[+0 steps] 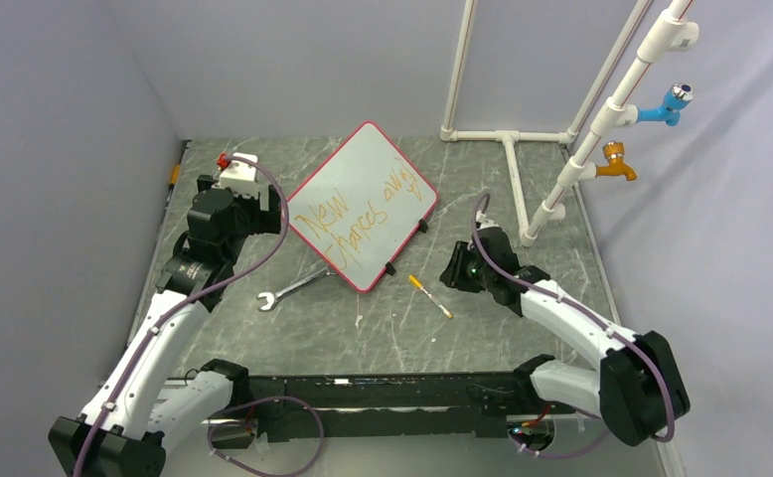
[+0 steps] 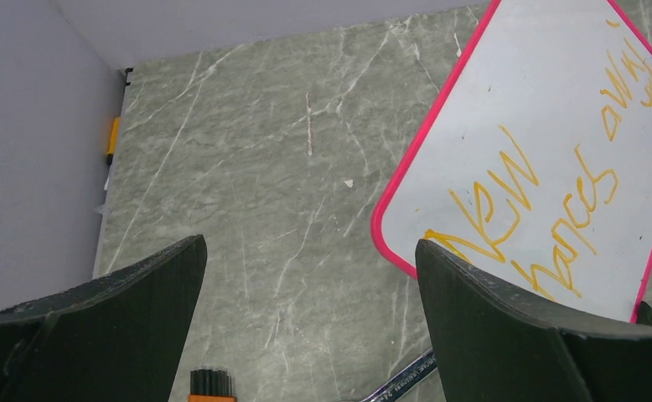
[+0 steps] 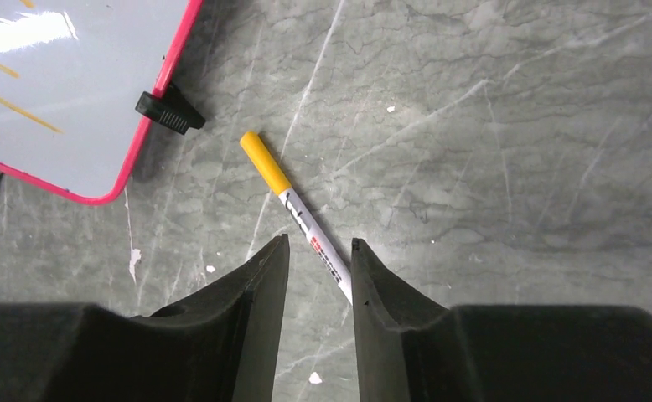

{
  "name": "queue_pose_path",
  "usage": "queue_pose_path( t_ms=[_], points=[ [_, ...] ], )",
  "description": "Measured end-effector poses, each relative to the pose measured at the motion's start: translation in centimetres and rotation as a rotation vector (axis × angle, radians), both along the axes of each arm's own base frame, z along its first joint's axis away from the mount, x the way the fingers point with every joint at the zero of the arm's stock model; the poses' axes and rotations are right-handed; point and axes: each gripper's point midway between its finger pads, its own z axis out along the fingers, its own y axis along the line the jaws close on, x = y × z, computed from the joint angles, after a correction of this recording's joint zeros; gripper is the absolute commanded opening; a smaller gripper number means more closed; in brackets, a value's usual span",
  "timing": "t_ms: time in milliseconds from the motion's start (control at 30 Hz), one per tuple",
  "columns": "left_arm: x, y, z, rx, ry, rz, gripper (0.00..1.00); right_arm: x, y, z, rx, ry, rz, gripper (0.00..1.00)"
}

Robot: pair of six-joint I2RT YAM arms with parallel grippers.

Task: Write a sentence on the whiteboard
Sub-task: Put down the whiteboard marker at the center of the board, then reset both arms

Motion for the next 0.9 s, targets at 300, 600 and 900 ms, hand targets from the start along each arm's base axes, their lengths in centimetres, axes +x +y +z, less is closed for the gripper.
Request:
queue_pose_path(
  t_ms=[300, 600, 900],
  points=[
    [-0.2, -0.6, -0.4, -0.017, -0.015, -0.032, 0.99, -0.5, -0.9, 3.5, -0.014, -0.1, 0.027, 1.0],
    [-1.5, -0.8, 0.4, -0.046, -0.104, -0.067, 0.99, 0.0, -1.0, 12.3, 0.04, -0.373, 0.059, 1.0],
    [-2.2, -0.6, 2.3, -0.071, -0.201, -0.07, 0.99, 0.5, -1.6, 17.1, 0.044, -0.466, 0.031, 1.0]
  ],
)
